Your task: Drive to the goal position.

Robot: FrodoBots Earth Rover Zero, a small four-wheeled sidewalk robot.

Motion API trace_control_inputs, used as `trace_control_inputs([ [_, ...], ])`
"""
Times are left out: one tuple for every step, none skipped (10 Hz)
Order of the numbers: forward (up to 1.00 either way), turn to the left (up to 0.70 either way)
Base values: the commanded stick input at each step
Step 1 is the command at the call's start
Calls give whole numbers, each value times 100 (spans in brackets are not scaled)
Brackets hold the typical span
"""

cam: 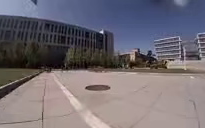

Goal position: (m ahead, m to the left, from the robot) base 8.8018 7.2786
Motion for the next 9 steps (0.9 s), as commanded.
trace_control_inputs([
  [70, 23],
  [70, 18],
  [70, 3],
  [70, 2],
  [70, 2],
  [70, 1],
  [70, 0],
  [70, 0],
  [70, 0],
])
